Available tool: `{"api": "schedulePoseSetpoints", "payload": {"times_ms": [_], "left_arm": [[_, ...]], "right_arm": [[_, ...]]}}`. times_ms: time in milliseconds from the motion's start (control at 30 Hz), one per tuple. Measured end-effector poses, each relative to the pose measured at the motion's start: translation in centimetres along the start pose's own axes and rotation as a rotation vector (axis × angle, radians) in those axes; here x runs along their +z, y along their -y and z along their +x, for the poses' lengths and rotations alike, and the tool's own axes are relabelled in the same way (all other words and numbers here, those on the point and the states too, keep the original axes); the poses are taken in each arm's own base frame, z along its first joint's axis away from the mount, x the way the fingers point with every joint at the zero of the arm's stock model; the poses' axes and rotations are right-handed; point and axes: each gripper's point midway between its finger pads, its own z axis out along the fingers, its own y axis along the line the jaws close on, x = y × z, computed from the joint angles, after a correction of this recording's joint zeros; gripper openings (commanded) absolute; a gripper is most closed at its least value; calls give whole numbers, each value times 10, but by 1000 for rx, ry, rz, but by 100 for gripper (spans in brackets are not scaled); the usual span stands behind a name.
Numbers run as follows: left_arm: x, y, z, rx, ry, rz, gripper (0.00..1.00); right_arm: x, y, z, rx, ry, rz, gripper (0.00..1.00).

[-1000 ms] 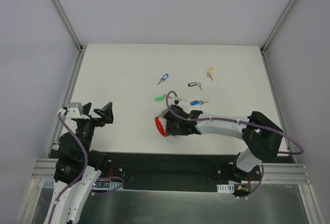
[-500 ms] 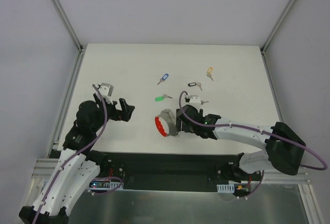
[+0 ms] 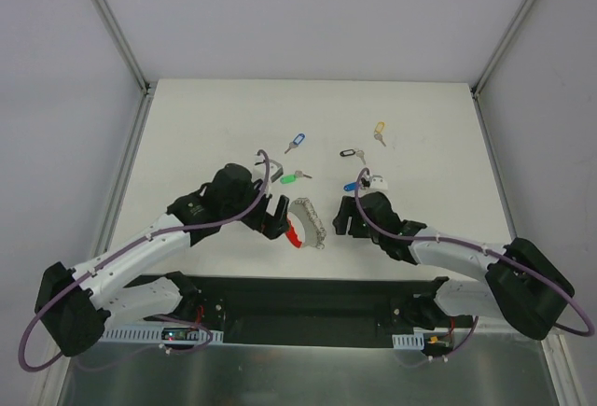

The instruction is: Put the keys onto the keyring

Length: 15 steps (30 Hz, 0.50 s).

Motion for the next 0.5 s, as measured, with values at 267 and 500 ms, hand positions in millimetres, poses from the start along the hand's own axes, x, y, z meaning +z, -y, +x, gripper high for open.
{"api": "schedulePoseSetpoints", "payload": {"times_ms": [267,500], "left_arm": [[37,22,24,118,-140,-26,99],[59,36,47,209,-241,-17,99]], "right_arm": [[-19,-12,-14,-48,68,-105,67],[-35,-15,-17,-170,84,-137,63]]}}
